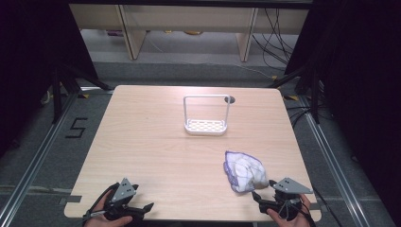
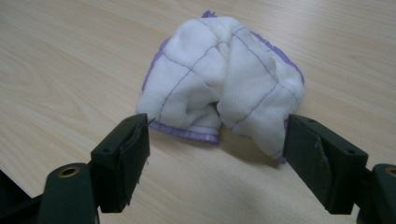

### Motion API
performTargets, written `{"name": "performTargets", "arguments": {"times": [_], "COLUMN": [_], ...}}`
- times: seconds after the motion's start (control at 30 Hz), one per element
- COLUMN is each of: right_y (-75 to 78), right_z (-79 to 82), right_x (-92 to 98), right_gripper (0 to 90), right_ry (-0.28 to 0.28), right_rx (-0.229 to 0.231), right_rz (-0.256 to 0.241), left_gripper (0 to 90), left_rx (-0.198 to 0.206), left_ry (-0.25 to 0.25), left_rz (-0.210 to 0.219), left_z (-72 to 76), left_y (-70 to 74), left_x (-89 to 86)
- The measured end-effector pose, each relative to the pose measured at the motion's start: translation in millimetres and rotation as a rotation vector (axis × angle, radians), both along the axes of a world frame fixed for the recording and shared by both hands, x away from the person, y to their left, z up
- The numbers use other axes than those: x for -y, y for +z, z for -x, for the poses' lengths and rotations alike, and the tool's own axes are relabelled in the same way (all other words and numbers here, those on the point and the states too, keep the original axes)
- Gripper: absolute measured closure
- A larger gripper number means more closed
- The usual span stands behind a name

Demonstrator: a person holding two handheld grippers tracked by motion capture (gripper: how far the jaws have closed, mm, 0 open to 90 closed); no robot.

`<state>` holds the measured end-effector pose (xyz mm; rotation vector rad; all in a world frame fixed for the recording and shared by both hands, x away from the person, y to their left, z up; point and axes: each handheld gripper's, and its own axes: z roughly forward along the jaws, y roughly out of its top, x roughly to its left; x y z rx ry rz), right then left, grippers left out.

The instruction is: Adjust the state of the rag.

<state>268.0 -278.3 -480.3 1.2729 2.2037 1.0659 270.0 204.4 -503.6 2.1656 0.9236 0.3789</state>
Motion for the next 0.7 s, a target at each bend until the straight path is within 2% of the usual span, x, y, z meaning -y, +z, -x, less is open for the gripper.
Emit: {"name": "performTargets", "arguments": {"times": [0.03, 0.07, 0.1, 0.17, 0.2, 0.23, 0.27, 0.3, 0.43, 0.57, 0.6, 0.63, 0.7], "right_y": [0.8, 1.7, 1.6, 2.4, 4.3, 4.3, 5.8, 7.7, 16.7, 20.9, 22.2, 25.0, 26.1], "right_z": [0.2, 3.1, 0.1, -1.1, 2.2, 2.2, -3.2, -4.3, -13.1, -19.4, -21.1, -28.1, -31.2], "right_x": [0.8, -2.2, 0.5, 0.4, -2.6, -2.6, -0.3, -1.3, -3.8, -4.9, -4.9, -7.8, -8.9], "right_gripper": [25.3, 26.4, 26.5, 27.2, 27.7, 27.7, 27.7, 27.8, 29.0, 30.1, 30.4, 31.3, 31.3], "right_ry": [-0.003, -0.032, 0.0, 0.007, -0.04, -0.04, -0.007, -0.014, -0.016, -0.033, -0.032, -0.03, -0.019], "right_rx": [0.004, -0.017, 0.007, 0.012, -0.019, -0.019, 0.024, 0.027, 0.064, 0.07, 0.071, 0.081, 0.082], "right_rz": [0.012, -0.011, 0.008, 0.018, -0.002, -0.002, 0.031, 0.037, 0.086, 0.103, 0.109, 0.103, 0.105], "left_gripper": [15.4, 15.5, 15.4, 15.5, 15.4, 15.4, 15.4, 15.4, 15.4, 15.8, 15.8, 15.7, 15.6], "left_rx": [0.0, -0.012, -0.007, -0.008, -0.008, -0.008, -0.003, -0.008, -0.014, -0.018, -0.018, -0.017, -0.016], "left_ry": [0.0, 0.01, 0.012, 0.011, 0.002, 0.002, -0.01, -0.027, -0.021, -0.026, -0.039, -0.026, -0.017], "left_rz": [0.0, 0.019, 0.026, 0.027, 0.025, 0.025, -0.01, -0.011, -0.006, 0.002, -0.015, 0.001, 0.008], "left_z": [0.0, 0.2, -0.1, -0.3, -0.8, -0.8, -1.5, -1.4, -2.2, -1.7, -2.2, -1.9, -1.6], "left_y": [0.0, -0.5, -0.8, -0.9, -1.3, -1.3, -1.2, -0.9, -2.1, -1.8, -1.0, -1.8, -2.2], "left_x": [0.0, 0.9, 1.5, 1.6, 2.0, 2.0, 1.1, 0.6, 1.3, 1.8, 0.7, 1.8, 2.1]}}
